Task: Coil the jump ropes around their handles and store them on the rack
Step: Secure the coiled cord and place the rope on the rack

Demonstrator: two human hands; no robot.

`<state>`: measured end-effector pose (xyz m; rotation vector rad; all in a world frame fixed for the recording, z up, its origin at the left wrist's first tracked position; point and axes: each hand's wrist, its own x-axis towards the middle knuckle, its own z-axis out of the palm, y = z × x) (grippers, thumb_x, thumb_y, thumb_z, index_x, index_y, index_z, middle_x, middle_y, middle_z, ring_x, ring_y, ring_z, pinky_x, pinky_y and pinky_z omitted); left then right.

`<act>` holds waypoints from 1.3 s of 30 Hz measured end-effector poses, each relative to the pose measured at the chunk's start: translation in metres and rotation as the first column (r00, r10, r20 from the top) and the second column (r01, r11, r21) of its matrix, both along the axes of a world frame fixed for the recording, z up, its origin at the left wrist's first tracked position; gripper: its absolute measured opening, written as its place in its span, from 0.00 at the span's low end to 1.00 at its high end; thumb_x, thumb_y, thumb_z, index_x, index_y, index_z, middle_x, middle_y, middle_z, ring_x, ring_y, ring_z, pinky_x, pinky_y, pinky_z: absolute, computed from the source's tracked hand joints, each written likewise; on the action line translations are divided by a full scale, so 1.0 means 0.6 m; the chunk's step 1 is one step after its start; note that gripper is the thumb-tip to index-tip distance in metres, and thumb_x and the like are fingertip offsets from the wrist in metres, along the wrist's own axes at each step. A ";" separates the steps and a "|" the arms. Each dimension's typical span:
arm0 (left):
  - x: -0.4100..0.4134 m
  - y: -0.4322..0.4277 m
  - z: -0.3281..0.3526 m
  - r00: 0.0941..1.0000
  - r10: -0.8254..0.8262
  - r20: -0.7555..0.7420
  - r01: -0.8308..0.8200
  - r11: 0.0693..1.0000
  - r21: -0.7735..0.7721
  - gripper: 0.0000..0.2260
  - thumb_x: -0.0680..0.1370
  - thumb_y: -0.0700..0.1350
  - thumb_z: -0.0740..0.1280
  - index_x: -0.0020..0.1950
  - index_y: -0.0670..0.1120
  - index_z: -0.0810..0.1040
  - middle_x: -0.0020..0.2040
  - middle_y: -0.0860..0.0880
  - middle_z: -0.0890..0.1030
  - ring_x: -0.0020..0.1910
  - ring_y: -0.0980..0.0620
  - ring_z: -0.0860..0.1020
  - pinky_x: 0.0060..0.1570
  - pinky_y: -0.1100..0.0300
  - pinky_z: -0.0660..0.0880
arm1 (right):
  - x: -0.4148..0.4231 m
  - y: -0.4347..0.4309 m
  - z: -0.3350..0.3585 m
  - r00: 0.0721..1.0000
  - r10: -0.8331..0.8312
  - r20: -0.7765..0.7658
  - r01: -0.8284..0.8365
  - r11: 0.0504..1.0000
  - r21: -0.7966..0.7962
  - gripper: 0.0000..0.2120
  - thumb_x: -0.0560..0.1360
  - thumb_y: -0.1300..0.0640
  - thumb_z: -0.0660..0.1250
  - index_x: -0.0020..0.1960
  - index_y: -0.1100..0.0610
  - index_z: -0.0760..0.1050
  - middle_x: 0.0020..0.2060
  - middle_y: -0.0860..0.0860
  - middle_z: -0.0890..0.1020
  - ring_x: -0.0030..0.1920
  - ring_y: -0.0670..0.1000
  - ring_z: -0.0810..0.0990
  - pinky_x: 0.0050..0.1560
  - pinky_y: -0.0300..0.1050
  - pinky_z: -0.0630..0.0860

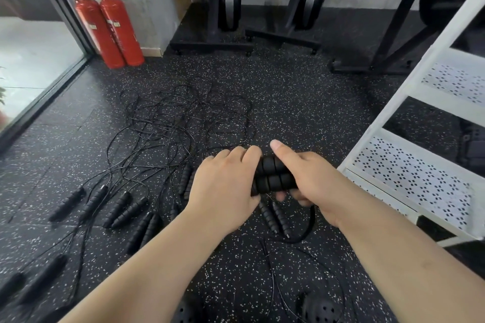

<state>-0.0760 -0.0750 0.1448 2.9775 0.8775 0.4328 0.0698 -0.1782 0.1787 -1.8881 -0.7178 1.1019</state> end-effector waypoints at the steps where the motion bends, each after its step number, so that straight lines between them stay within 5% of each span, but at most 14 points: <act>1: 0.001 -0.001 -0.002 1.000 0.003 -0.003 -0.003 1.000 0.002 0.27 0.71 0.58 0.77 0.64 0.54 0.69 0.53 0.55 0.78 0.52 0.49 0.79 0.49 0.53 0.74 | 0.000 0.002 -0.001 1.000 -0.025 -0.009 0.025 1.000 -0.016 0.32 0.82 0.29 0.57 0.48 0.55 0.84 0.30 0.56 0.82 0.24 0.47 0.66 0.30 0.43 0.63; 7: 0.003 -0.003 -0.006 1.000 0.017 -0.020 -0.016 1.000 0.027 0.26 0.70 0.59 0.77 0.60 0.54 0.69 0.47 0.55 0.78 0.45 0.48 0.79 0.39 0.53 0.71 | -0.002 0.001 -0.007 0.992 -0.080 -0.098 0.076 0.996 -0.044 0.34 0.81 0.28 0.59 0.52 0.59 0.85 0.31 0.58 0.81 0.23 0.48 0.64 0.29 0.42 0.60; 13: -0.001 0.013 0.013 0.994 0.096 -0.050 -0.101 0.991 -0.090 0.18 0.75 0.56 0.70 0.56 0.57 0.63 0.43 0.56 0.75 0.38 0.47 0.72 0.36 0.54 0.66 | 0.004 -0.009 0.001 0.988 0.044 -0.146 -0.037 0.998 0.048 0.38 0.80 0.23 0.52 0.58 0.53 0.85 0.36 0.58 0.83 0.27 0.50 0.62 0.31 0.45 0.61; 17: -0.010 0.033 0.016 0.980 0.181 -0.087 -0.193 0.967 -0.164 0.15 0.76 0.54 0.68 0.54 0.55 0.63 0.38 0.55 0.72 0.36 0.45 0.71 0.37 0.54 0.68 | 0.010 -0.017 0.010 0.956 0.222 0.190 -0.215 0.975 -0.058 0.36 0.82 0.26 0.48 0.46 0.47 0.86 0.31 0.50 0.79 0.29 0.48 0.71 0.39 0.45 0.69; 22: -0.023 0.053 0.012 0.946 0.269 -0.178 -0.302 0.933 -0.196 0.14 0.77 0.53 0.68 0.55 0.53 0.65 0.37 0.54 0.70 0.37 0.44 0.72 0.38 0.54 0.70 | 0.001 -0.035 0.013 0.641 0.508 0.576 -0.432 0.858 -0.277 0.10 0.86 0.41 0.60 0.54 0.42 0.78 0.38 0.44 0.83 0.35 0.40 0.80 0.38 0.40 0.73; 26: -0.026 0.056 0.004 0.934 0.269 -0.233 -0.320 0.921 -0.221 0.15 0.75 0.54 0.68 0.56 0.53 0.67 0.39 0.53 0.71 0.39 0.43 0.74 0.38 0.53 0.72 | -0.007 -0.051 0.041 0.495 0.452 0.742 -0.391 0.879 -0.274 0.11 0.85 0.42 0.62 0.52 0.46 0.80 0.32 0.44 0.82 0.33 0.40 0.78 0.30 0.37 0.67; 29: -0.019 0.042 0.001 0.939 0.195 -0.285 -0.268 0.932 -0.245 0.16 0.75 0.55 0.70 0.56 0.54 0.66 0.41 0.53 0.73 0.40 0.44 0.74 0.39 0.52 0.73 | 0.004 -0.053 0.053 0.455 0.314 0.833 -0.409 0.905 -0.118 0.10 0.83 0.41 0.64 0.56 0.42 0.82 0.38 0.38 0.83 0.39 0.39 0.80 0.40 0.40 0.76; 34: -0.011 -0.002 0.002 0.940 -0.056 -0.335 -0.017 0.978 -0.210 0.16 0.75 0.54 0.69 0.58 0.53 0.67 0.42 0.53 0.74 0.43 0.43 0.77 0.43 0.50 0.77 | 0.035 -0.044 0.042 0.616 0.212 0.758 -0.411 0.908 0.079 0.05 0.75 0.45 0.78 0.49 0.38 0.85 0.39 0.40 0.82 0.41 0.44 0.80 0.44 0.49 0.79; 39: -0.013 -0.016 0.011 0.908 -0.283 -0.308 0.224 0.951 -0.212 0.16 0.76 0.57 0.69 0.54 0.55 0.63 0.48 0.54 0.78 0.48 0.45 0.81 0.48 0.50 0.79 | 0.064 -0.038 0.038 0.811 0.336 0.480 -0.400 0.916 0.036 0.10 0.68 0.48 0.85 0.46 0.41 0.88 0.39 0.47 0.86 0.41 0.48 0.84 0.53 0.55 0.84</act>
